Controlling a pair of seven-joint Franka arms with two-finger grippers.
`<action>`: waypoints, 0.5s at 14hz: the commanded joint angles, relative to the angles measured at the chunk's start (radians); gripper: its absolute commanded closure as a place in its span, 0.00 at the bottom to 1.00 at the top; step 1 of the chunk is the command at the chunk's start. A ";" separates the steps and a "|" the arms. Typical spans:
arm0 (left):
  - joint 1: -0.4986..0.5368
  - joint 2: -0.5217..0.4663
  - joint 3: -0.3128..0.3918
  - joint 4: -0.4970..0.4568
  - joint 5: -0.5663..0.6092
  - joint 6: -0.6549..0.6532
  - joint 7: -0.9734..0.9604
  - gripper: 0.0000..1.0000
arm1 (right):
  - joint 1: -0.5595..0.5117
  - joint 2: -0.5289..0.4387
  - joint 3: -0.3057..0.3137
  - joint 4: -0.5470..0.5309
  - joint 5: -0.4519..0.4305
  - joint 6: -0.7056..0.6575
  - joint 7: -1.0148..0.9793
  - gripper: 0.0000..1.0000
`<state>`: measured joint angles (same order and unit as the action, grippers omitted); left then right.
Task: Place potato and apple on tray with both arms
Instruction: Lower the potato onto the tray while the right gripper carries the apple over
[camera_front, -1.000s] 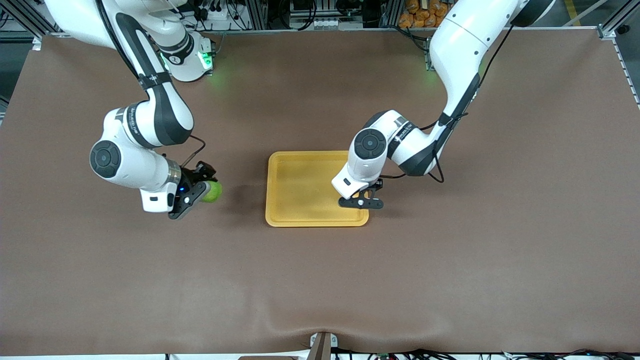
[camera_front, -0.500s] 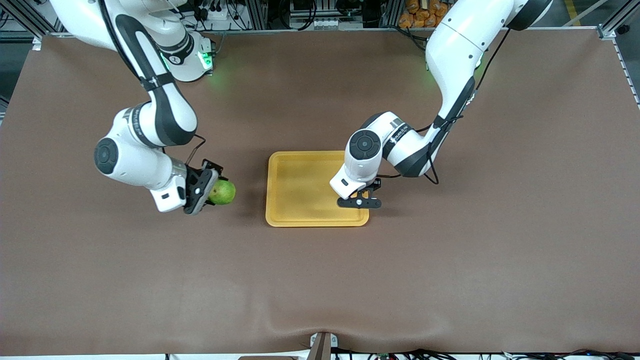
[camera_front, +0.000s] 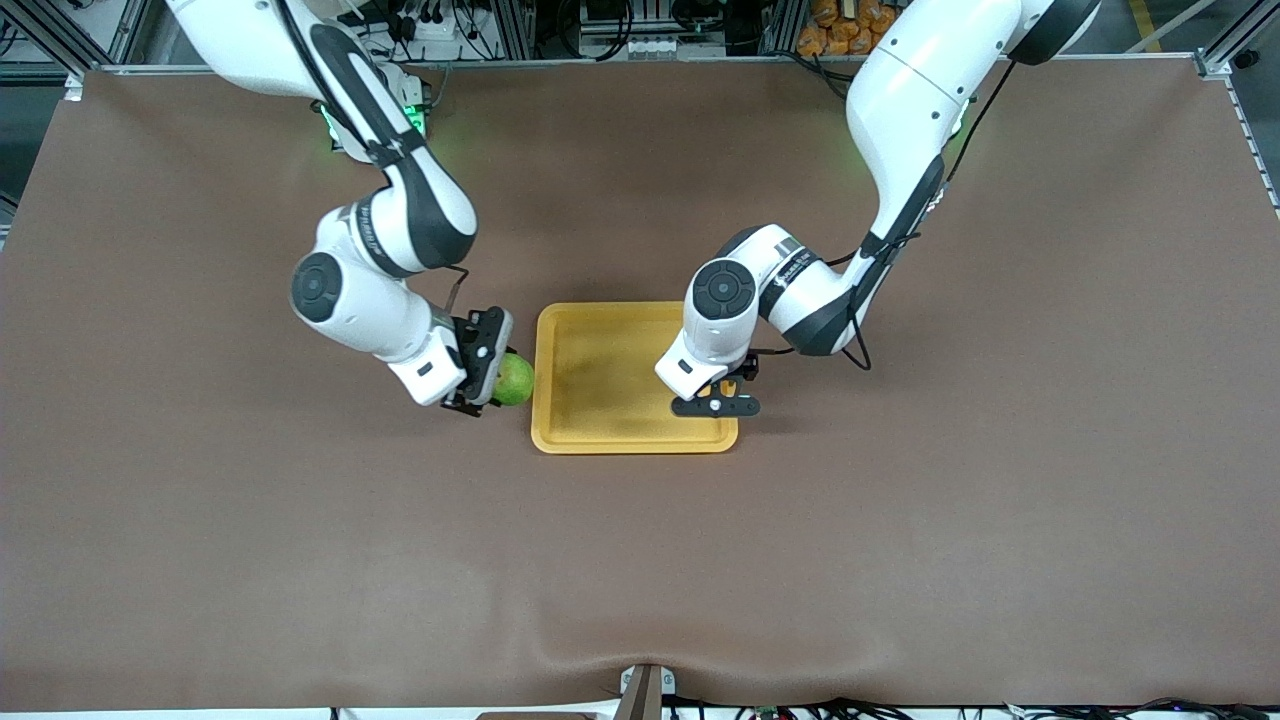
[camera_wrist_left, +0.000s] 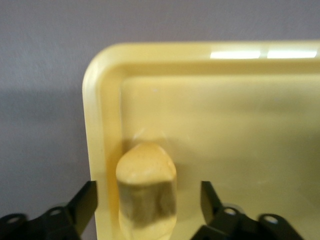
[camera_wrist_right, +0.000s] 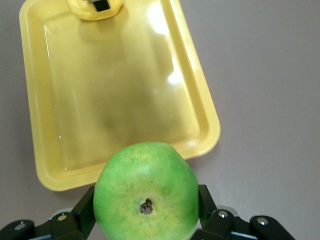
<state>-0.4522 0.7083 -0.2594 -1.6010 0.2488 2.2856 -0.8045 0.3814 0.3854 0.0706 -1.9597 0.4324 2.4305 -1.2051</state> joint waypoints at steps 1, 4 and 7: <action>0.004 -0.024 0.006 0.048 0.020 -0.027 -0.022 0.00 | 0.065 0.030 -0.006 0.008 0.028 0.069 -0.039 1.00; 0.065 -0.070 0.000 0.084 0.017 -0.095 0.017 0.00 | 0.105 0.064 -0.006 0.007 0.025 0.150 -0.045 1.00; 0.105 -0.142 0.000 0.122 0.007 -0.216 0.123 0.00 | 0.125 0.081 -0.006 0.007 0.025 0.163 -0.047 1.00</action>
<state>-0.3693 0.6251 -0.2535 -1.4911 0.2489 2.1544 -0.7312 0.4954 0.4609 0.0709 -1.9596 0.4324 2.5872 -1.2184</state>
